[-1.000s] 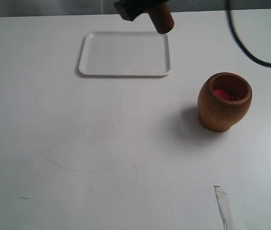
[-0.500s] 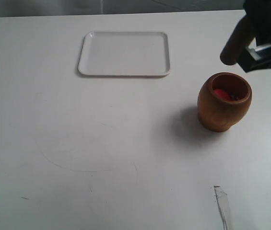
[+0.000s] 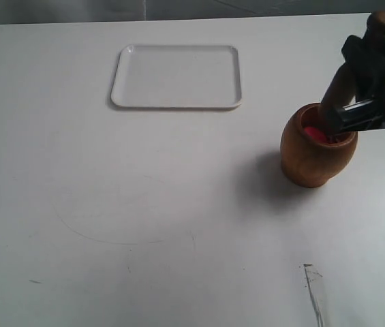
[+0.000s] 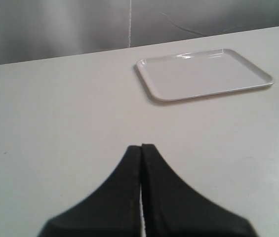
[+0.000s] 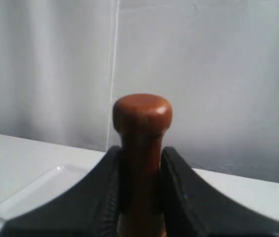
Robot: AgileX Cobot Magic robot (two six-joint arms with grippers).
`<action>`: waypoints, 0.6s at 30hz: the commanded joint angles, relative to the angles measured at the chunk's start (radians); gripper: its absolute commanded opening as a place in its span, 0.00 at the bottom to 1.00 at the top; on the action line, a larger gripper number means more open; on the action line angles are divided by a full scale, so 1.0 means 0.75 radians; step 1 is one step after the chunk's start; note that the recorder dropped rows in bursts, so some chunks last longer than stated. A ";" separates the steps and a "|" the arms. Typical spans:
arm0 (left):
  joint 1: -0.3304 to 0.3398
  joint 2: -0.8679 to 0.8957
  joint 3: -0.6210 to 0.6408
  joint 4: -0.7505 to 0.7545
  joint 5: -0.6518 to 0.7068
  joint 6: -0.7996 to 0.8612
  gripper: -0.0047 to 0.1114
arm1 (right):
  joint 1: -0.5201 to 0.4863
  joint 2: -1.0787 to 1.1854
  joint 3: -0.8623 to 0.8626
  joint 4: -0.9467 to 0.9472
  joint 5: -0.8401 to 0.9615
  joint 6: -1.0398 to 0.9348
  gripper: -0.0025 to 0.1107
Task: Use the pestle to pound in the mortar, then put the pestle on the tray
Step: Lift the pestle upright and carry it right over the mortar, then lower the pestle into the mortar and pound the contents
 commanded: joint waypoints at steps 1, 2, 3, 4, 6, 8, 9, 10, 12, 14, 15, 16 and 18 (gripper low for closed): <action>-0.010 -0.002 0.001 -0.010 -0.004 -0.011 0.04 | -0.012 0.227 0.002 0.069 -0.197 -0.014 0.02; -0.010 -0.002 0.001 -0.010 -0.004 -0.011 0.04 | -0.012 0.283 0.002 0.073 -0.229 -0.008 0.02; -0.010 -0.002 0.001 -0.010 -0.004 -0.011 0.04 | -0.012 0.327 0.002 0.073 -0.254 -0.007 0.02; -0.010 -0.002 0.001 -0.010 -0.004 -0.011 0.04 | -0.012 0.382 0.002 0.073 -0.275 0.001 0.02; -0.010 -0.002 0.001 -0.010 -0.004 -0.011 0.04 | -0.012 0.489 0.002 0.073 -0.300 0.037 0.02; -0.010 -0.002 0.001 -0.010 -0.004 -0.011 0.04 | -0.012 0.595 0.002 0.070 -0.325 0.063 0.02; -0.010 -0.002 0.001 -0.010 -0.004 -0.011 0.04 | -0.012 0.635 0.002 0.064 -0.327 0.072 0.02; -0.010 -0.002 0.001 -0.010 -0.004 -0.011 0.04 | -0.012 0.681 0.002 0.058 -0.327 0.075 0.02; -0.010 -0.002 0.001 -0.010 -0.004 -0.011 0.04 | -0.012 0.743 0.002 0.055 -0.327 0.103 0.02; -0.010 -0.002 0.001 -0.010 -0.004 -0.011 0.04 | -0.012 0.763 -0.004 0.060 -0.327 0.123 0.02; -0.010 -0.002 0.001 -0.010 -0.004 -0.011 0.04 | -0.012 0.754 -0.006 0.066 -0.327 0.123 0.02; -0.010 -0.002 0.001 -0.010 -0.004 -0.011 0.04 | -0.012 0.732 -0.006 0.076 -0.327 0.121 0.02; -0.010 -0.002 0.001 -0.010 -0.004 -0.011 0.04 | -0.012 0.666 -0.006 0.090 -0.327 0.107 0.02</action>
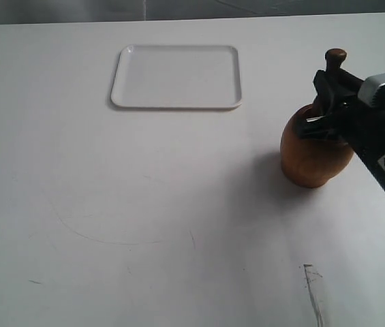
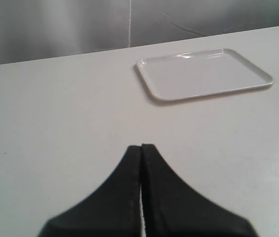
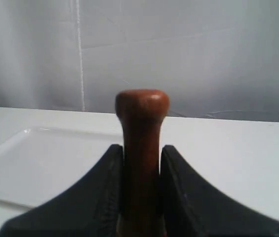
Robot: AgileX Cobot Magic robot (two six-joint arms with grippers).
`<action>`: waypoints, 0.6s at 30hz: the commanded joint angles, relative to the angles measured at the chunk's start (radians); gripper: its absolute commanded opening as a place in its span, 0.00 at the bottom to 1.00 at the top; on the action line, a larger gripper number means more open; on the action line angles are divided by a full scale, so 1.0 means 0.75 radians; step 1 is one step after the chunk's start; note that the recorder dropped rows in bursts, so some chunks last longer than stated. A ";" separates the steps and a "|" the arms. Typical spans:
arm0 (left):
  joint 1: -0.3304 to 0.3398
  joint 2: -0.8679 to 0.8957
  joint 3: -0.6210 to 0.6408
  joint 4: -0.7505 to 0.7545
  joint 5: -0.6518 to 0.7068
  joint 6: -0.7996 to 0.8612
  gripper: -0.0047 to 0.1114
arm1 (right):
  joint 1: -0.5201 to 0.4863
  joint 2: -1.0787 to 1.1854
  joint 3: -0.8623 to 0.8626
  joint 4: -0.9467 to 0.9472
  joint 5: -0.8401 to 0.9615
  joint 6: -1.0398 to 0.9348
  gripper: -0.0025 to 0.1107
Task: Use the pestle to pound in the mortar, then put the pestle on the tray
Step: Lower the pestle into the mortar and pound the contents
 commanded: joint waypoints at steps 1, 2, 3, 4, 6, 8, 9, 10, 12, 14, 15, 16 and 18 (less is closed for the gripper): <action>-0.010 -0.002 0.001 -0.010 -0.004 -0.011 0.04 | -0.003 -0.091 0.041 0.001 0.105 -0.019 0.02; -0.010 -0.002 0.001 -0.010 -0.004 -0.011 0.04 | -0.003 -0.140 0.041 -0.003 0.105 -0.026 0.02; -0.010 -0.002 0.001 -0.010 -0.004 -0.011 0.04 | -0.003 -0.194 0.045 -0.011 0.105 -0.036 0.02; -0.010 -0.002 0.001 -0.010 -0.004 -0.011 0.04 | -0.003 -0.282 0.045 -0.028 0.105 -0.044 0.02; -0.010 -0.002 0.001 -0.010 -0.004 -0.011 0.04 | -0.003 -0.423 0.042 -0.051 0.105 -0.044 0.02; -0.010 -0.002 0.001 -0.010 -0.004 -0.011 0.04 | -0.003 -0.581 0.036 -0.066 0.105 -0.049 0.02; -0.010 -0.002 0.001 -0.010 -0.004 -0.011 0.04 | -0.003 -0.655 0.025 -0.072 0.117 -0.063 0.02; -0.010 -0.002 0.001 -0.010 -0.004 -0.011 0.04 | -0.003 -0.724 0.013 -0.074 0.194 -0.092 0.02; -0.010 -0.002 0.001 -0.010 -0.004 -0.011 0.04 | -0.003 -0.822 -0.017 -0.074 0.360 -0.165 0.02; -0.010 -0.002 0.001 -0.010 -0.004 -0.011 0.04 | -0.003 -0.879 -0.042 -0.074 0.492 -0.222 0.02; -0.010 -0.002 0.001 -0.010 -0.004 -0.011 0.04 | -0.003 -0.888 -0.042 -0.074 0.506 -0.232 0.02; -0.010 -0.002 0.001 -0.010 -0.004 -0.011 0.04 | -0.003 -0.888 -0.042 -0.074 0.519 -0.232 0.02; -0.010 -0.002 0.001 -0.010 -0.004 -0.011 0.04 | -0.003 -0.858 -0.042 -0.071 0.530 -0.232 0.02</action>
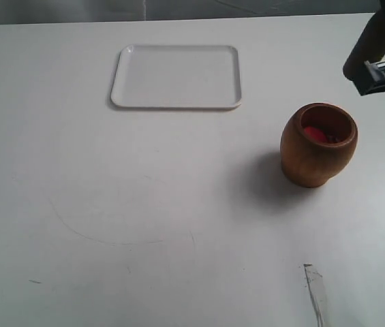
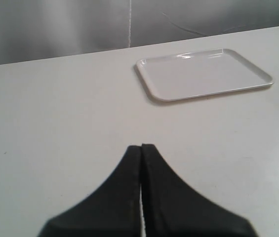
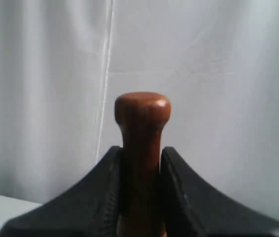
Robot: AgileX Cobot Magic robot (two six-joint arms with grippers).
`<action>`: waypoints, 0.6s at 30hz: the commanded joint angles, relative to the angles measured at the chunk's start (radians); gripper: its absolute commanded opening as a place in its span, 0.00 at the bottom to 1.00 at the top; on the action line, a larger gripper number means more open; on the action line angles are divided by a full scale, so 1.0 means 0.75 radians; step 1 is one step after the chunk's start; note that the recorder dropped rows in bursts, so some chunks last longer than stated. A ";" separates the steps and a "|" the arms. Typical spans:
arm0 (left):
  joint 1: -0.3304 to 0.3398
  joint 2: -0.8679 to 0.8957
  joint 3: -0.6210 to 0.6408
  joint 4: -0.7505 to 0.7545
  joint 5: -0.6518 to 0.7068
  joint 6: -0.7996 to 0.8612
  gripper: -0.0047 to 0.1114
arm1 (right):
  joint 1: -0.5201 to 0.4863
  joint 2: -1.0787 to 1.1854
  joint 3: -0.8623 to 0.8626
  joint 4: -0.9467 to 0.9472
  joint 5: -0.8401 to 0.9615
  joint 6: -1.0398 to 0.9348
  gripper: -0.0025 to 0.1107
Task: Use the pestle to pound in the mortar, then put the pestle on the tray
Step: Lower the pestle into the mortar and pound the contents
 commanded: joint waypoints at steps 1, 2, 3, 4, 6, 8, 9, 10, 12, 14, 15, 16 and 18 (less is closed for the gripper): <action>-0.010 -0.002 0.001 -0.010 -0.004 -0.011 0.04 | -0.003 0.040 -0.008 -0.014 0.091 -0.038 0.02; -0.010 -0.002 0.001 -0.010 -0.004 -0.011 0.04 | -0.003 0.068 -0.008 -0.014 0.092 -0.038 0.02; -0.010 -0.002 0.001 -0.010 -0.004 -0.011 0.04 | -0.003 0.110 -0.008 -0.014 0.092 -0.038 0.02; -0.010 -0.002 0.001 -0.010 -0.004 -0.011 0.04 | -0.003 0.159 -0.008 -0.014 0.092 -0.038 0.02; -0.010 -0.002 0.001 -0.010 -0.004 -0.011 0.04 | -0.003 0.261 -0.008 -0.014 0.092 -0.038 0.02; -0.010 -0.002 0.001 -0.010 -0.004 -0.011 0.04 | -0.003 0.386 -0.008 -0.014 0.089 -0.019 0.02; -0.010 -0.002 0.001 -0.010 -0.004 -0.011 0.04 | -0.003 0.436 -0.008 -0.014 0.089 -0.013 0.02; -0.010 -0.002 0.001 -0.010 -0.004 -0.011 0.04 | -0.003 0.498 -0.008 -0.014 0.089 -0.009 0.02; -0.010 -0.002 0.001 -0.010 -0.004 -0.011 0.04 | -0.003 0.606 -0.008 -0.014 0.089 -0.006 0.02; -0.010 -0.002 0.001 -0.010 -0.004 -0.011 0.04 | -0.003 0.679 -0.008 -0.014 0.069 -0.006 0.02; -0.010 -0.002 0.001 -0.010 -0.004 -0.011 0.04 | -0.003 0.695 -0.008 -0.014 0.049 -0.006 0.02; -0.010 -0.002 0.001 -0.010 -0.004 -0.011 0.04 | -0.003 0.700 -0.008 -0.014 0.017 -0.006 0.02; -0.010 -0.002 0.001 -0.010 -0.004 -0.011 0.04 | -0.003 0.688 -0.008 -0.014 -0.053 0.001 0.02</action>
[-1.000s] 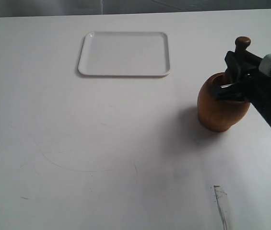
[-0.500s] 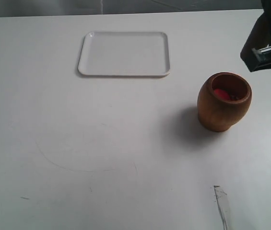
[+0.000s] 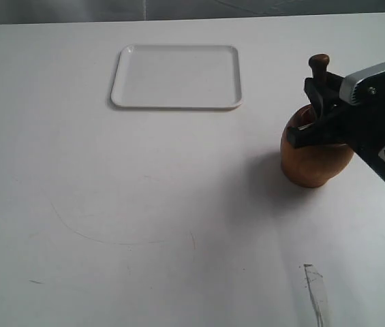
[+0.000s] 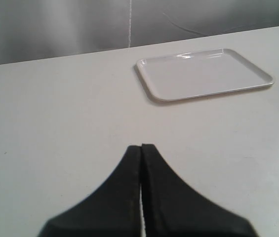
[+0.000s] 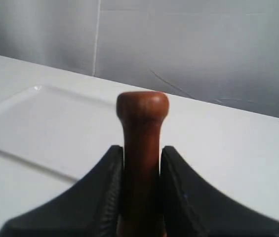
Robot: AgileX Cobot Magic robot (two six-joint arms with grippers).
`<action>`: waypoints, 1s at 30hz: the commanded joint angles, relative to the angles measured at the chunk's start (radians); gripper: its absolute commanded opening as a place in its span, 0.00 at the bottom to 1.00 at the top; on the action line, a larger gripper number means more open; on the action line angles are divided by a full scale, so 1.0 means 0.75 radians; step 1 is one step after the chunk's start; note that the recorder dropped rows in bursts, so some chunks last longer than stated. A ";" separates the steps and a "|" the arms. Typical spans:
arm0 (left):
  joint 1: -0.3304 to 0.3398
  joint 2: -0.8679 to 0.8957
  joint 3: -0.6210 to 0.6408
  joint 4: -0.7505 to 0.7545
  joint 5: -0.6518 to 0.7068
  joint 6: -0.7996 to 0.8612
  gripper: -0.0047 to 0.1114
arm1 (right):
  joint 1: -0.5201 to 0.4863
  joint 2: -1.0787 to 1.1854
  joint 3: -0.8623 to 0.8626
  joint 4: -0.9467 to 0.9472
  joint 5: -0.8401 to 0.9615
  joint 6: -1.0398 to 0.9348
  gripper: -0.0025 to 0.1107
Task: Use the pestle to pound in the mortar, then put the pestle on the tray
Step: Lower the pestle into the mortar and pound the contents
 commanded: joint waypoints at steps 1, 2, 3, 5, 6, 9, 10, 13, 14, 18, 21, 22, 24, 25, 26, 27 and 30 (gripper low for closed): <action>-0.010 -0.002 0.001 -0.010 -0.004 -0.011 0.04 | -0.003 0.003 0.012 -0.014 -0.033 0.009 0.02; -0.010 -0.002 0.001 -0.010 -0.004 -0.011 0.04 | -0.003 -0.033 0.012 -0.014 -0.057 0.007 0.02; -0.010 -0.002 0.001 -0.010 -0.004 -0.011 0.04 | -0.003 -0.079 0.012 -0.014 -0.078 0.007 0.02; -0.010 -0.002 0.001 -0.010 -0.004 -0.011 0.04 | -0.003 -0.202 0.012 -0.027 -0.083 0.007 0.02; -0.010 -0.002 0.001 -0.010 -0.004 -0.011 0.04 | -0.003 -0.258 0.012 -0.035 -0.083 0.007 0.02; -0.010 -0.002 0.001 -0.010 -0.004 -0.011 0.04 | -0.003 -0.514 0.012 -0.079 -0.066 0.007 0.02; -0.010 -0.002 0.001 -0.010 -0.004 -0.011 0.04 | -0.003 -0.567 0.012 -0.084 -0.042 0.007 0.02; -0.010 -0.002 0.001 -0.010 -0.004 -0.011 0.04 | -0.003 -0.650 0.012 -0.072 0.153 -0.062 0.02; -0.010 -0.002 0.001 -0.010 -0.004 -0.011 0.04 | -0.003 -0.633 0.012 -0.072 0.170 -0.062 0.02; -0.010 -0.002 0.001 -0.010 -0.004 -0.011 0.04 | -0.003 -0.323 0.012 -0.072 0.139 -0.062 0.02; -0.010 -0.002 0.001 -0.010 -0.004 -0.011 0.04 | -0.003 -0.016 0.012 -0.042 0.082 -0.050 0.02; -0.010 -0.002 0.001 -0.010 -0.004 -0.011 0.04 | -0.003 0.065 0.012 -0.039 0.047 -0.047 0.02; -0.010 -0.002 0.001 -0.010 -0.004 -0.011 0.04 | -0.003 0.149 0.012 -0.039 -0.071 -0.004 0.02; -0.010 -0.002 0.001 -0.010 -0.004 -0.011 0.04 | -0.003 0.149 0.012 -0.039 -0.115 0.009 0.02; -0.010 -0.002 0.001 -0.010 -0.004 -0.011 0.04 | -0.003 0.139 0.012 -0.039 -0.164 0.023 0.02; -0.010 -0.002 0.001 -0.010 -0.004 -0.011 0.04 | -0.003 0.123 0.012 -0.039 -0.193 0.026 0.02; -0.010 -0.002 0.001 -0.010 -0.004 -0.011 0.04 | -0.003 0.007 0.012 -0.051 -0.260 0.026 0.02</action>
